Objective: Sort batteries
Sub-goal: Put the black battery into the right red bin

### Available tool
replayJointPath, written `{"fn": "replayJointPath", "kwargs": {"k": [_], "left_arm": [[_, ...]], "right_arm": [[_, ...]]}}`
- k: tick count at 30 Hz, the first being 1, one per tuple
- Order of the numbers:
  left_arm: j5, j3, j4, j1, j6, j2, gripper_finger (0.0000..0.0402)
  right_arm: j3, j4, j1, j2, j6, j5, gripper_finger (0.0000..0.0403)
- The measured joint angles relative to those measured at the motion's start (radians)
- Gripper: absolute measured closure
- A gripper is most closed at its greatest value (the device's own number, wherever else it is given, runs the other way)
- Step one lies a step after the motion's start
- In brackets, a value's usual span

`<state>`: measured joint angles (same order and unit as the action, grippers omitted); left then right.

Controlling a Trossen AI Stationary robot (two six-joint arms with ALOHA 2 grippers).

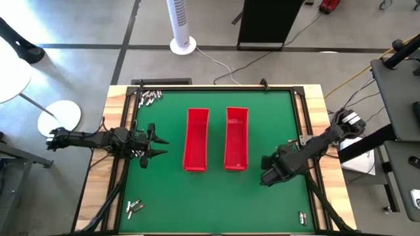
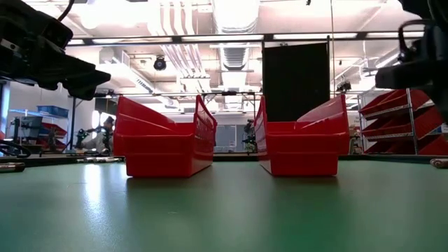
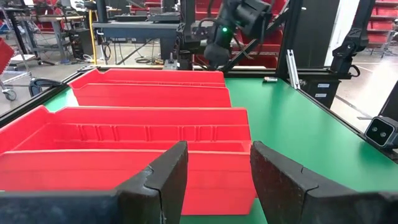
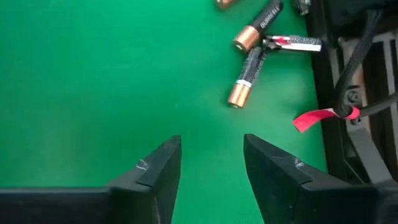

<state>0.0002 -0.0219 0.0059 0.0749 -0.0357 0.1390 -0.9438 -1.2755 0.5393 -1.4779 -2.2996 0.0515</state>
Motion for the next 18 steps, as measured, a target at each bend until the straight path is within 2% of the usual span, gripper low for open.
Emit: {"fn": "replayJointPath", "kwargs": {"k": [9, 15, 18], "left_arm": [[0.000, 0.000, 0.000, 0.000, 0.000, 0.000, 0.0247], [0.000, 0.000, 0.000, 0.000, 0.000, 0.000, 0.0247], [0.000, 0.000, 0.000, 0.000, 0.000, 0.001, 0.0247]], "right_arm": [[0.157, 0.074, -0.059, 0.144, 0.006, -0.012, 0.0215], [0.266, 0.195, -0.118, 0.174, 0.004, -0.063, 0.0224], [0.311, 0.190, -0.134, 0.175, -0.005, -0.112, 0.0227]]}}
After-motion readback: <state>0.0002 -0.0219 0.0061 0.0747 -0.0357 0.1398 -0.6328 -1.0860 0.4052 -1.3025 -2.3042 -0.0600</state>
